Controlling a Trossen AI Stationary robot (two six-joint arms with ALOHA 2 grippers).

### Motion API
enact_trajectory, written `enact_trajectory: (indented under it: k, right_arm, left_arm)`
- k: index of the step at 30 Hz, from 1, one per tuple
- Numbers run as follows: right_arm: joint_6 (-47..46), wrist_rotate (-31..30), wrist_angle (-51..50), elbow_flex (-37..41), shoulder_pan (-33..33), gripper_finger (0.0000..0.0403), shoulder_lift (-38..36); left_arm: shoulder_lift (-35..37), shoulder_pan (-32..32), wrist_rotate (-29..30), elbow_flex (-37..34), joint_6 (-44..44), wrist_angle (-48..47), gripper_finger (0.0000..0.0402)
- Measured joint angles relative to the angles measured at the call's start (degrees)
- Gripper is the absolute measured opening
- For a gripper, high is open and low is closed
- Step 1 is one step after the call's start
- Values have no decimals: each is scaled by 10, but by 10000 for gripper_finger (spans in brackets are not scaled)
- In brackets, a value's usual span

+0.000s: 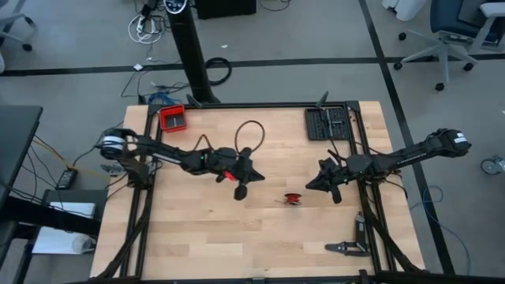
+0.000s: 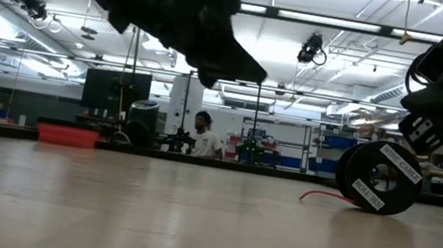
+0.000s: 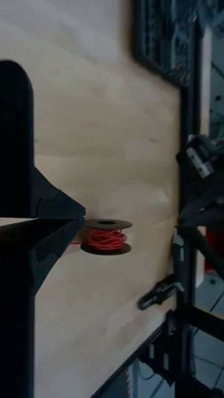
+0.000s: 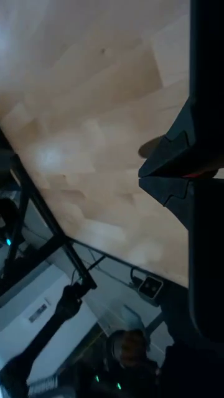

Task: Coil cords
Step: Uncoil the red wire from the spool

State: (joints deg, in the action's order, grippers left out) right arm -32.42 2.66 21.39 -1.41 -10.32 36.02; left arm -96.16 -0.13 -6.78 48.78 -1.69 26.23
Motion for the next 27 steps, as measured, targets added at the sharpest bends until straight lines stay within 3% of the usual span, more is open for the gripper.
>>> enact_trajectory:
  k: [5, 14, 27]
  right_arm:
    - [1, -24, 9, 0, -6, 8, 29]
    - [-2, -27, 13, -1, -11, 8, 74]
    - [51, -105, 30, -20, -51, 8, 123]
  left_arm:
    - [-60, -4, -6, 48, -2, -1, 4]
    - [-141, -10, -66, 141, -5, -13, 4]
    - [-150, -40, -14, 162, -2, -48, 74]
